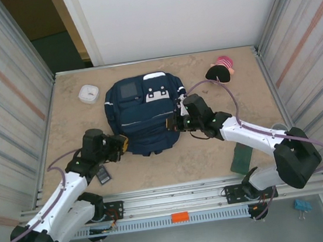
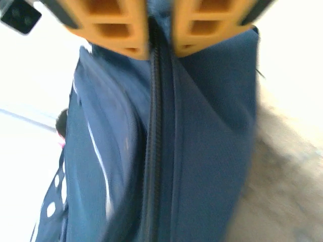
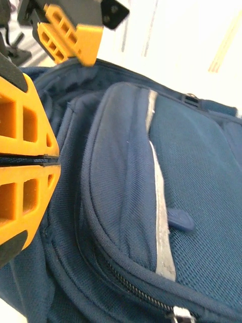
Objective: Pack books, pencil case, and school supplies into a backpack
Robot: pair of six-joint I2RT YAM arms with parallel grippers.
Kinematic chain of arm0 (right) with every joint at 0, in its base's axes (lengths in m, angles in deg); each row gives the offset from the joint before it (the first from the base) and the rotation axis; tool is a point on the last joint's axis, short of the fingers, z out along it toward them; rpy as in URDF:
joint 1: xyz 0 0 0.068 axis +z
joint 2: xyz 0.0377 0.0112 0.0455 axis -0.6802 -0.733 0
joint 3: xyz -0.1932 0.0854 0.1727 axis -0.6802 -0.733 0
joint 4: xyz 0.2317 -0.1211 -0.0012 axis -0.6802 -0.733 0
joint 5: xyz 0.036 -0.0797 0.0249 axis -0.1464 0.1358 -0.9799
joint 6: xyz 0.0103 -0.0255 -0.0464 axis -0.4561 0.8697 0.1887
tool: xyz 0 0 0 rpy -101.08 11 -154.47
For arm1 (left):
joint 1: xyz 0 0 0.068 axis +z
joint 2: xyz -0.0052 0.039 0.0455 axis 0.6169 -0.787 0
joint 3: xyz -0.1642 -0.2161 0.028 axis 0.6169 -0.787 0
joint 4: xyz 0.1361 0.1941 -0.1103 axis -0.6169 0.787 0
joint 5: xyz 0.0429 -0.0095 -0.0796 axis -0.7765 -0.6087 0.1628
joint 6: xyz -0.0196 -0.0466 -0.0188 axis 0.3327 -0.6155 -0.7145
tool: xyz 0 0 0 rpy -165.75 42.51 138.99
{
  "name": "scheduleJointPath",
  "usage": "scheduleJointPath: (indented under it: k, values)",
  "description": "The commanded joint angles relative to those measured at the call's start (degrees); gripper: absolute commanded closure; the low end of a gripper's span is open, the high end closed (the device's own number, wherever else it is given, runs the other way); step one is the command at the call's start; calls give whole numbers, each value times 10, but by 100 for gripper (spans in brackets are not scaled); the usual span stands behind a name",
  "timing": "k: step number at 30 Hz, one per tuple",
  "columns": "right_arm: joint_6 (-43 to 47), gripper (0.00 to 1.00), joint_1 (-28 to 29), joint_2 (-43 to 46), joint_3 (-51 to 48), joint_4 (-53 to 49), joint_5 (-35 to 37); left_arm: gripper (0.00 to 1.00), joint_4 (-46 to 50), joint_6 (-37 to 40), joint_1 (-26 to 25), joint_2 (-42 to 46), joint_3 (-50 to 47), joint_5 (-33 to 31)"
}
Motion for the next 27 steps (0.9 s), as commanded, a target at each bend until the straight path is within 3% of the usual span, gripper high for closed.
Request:
scheduleJointPath:
  k: [1, 5, 12, 13, 16, 19, 22, 27]
  values:
    - [39, 100, 3, 22, 27, -30, 56, 58, 67, 50, 6, -2, 40, -59]
    - [66, 100, 33, 9, 57, -48, 69, 42, 79, 159, -24, -27, 113, -53]
    - [68, 100, 17, 20, 61, -17, 18, 41, 33, 500, -34, -67, 190, -22]
    - [69, 100, 16, 23, 62, -14, 15, 41, 15, 562, -34, -71, 191, -4]
    - [74, 100, 14, 34, 70, -8, 1, 41, -24, 843, -35, -92, 195, 128]
    - [80, 100, 15, 37, 85, -6, -15, 38, 9, 990, -38, -136, 228, 230]
    - [82, 100, 14, 34, 101, -9, -23, 33, 67, 1072, -57, -194, 278, 259]
    - [79, 100, 12, 33, 112, -8, -23, 30, 81, 1116, -94, -258, 309, 258]
